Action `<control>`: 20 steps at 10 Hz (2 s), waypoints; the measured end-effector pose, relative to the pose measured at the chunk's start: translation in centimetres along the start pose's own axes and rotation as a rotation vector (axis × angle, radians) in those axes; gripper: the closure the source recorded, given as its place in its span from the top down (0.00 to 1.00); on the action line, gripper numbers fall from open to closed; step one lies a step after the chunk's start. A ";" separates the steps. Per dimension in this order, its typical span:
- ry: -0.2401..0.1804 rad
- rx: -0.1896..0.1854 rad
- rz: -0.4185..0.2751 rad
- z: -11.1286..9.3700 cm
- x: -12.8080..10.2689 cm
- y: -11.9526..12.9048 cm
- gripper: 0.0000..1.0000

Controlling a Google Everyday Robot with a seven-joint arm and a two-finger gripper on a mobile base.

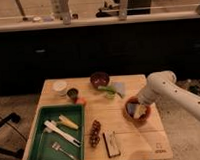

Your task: Place sponge in table surface

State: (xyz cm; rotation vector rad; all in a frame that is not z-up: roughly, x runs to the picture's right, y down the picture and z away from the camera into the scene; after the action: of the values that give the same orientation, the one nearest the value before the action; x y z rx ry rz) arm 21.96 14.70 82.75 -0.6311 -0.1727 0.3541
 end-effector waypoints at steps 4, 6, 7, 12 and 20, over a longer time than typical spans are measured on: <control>-0.001 -0.015 -0.001 0.4 0.0 0.1 0.74; -0.002 -0.020 0.000 0.5 0.2 0.1 0.74; -0.003 -0.022 0.000 0.6 0.2 0.1 0.74; -0.009 -0.044 -0.002 1.3 0.4 -0.6 0.74; -0.025 -0.075 0.008 2.2 1.7 -0.8 0.74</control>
State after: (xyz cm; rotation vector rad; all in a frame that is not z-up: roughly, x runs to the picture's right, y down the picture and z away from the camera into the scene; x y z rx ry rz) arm 23.18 15.88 85.06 -0.7016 -0.2085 0.3650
